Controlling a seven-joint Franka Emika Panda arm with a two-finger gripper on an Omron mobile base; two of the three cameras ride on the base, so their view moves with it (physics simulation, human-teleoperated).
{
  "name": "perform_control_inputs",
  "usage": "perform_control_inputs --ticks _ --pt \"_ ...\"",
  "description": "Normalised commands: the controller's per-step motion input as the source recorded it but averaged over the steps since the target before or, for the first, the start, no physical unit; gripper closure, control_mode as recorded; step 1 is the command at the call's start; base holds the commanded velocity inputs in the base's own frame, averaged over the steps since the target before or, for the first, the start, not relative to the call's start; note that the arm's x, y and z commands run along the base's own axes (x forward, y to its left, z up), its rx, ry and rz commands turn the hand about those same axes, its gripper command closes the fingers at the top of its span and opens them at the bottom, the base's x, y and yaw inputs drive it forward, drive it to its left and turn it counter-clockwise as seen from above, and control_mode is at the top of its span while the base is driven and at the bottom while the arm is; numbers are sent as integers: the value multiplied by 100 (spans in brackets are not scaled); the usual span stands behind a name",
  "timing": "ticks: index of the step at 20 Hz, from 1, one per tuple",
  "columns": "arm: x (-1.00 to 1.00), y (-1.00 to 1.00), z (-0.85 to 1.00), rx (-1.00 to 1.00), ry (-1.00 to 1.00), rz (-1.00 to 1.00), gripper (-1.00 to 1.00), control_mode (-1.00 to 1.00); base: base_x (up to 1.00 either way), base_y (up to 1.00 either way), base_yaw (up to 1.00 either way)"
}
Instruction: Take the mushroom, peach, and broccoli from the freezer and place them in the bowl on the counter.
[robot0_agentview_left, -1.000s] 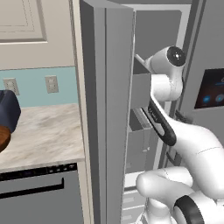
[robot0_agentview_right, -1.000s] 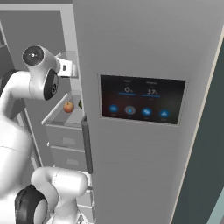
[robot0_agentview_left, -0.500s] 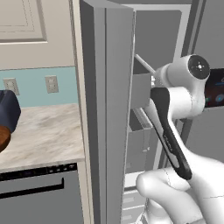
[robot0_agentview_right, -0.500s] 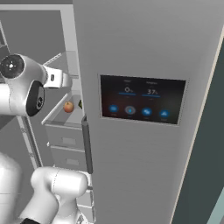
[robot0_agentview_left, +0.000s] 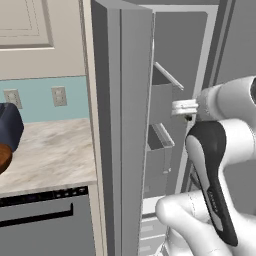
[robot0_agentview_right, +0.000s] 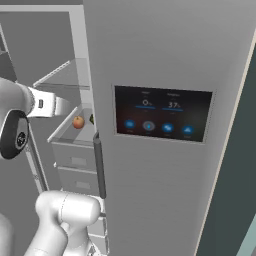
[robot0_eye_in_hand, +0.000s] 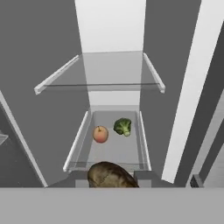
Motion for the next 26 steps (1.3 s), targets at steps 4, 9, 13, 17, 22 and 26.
perform_control_inputs --ticks 4,9,13,17,22,26 --pt "-88 -9 4 0 8 0 100 -100 0 0 0" --pt "-90 -15 1 -1 16 -1 100 -100 0 0 0" --pt "-53 -29 0 -1 17 -7 100 -100 0 0 0" --pt "-10 -29 -2 -1 11 -5 100 -100 0 0 0" --pt "0 0 -9 -1 14 0 100 -100 0 0 0" --pt "4 0 -16 0 15 0 100 -100 0 0 0"
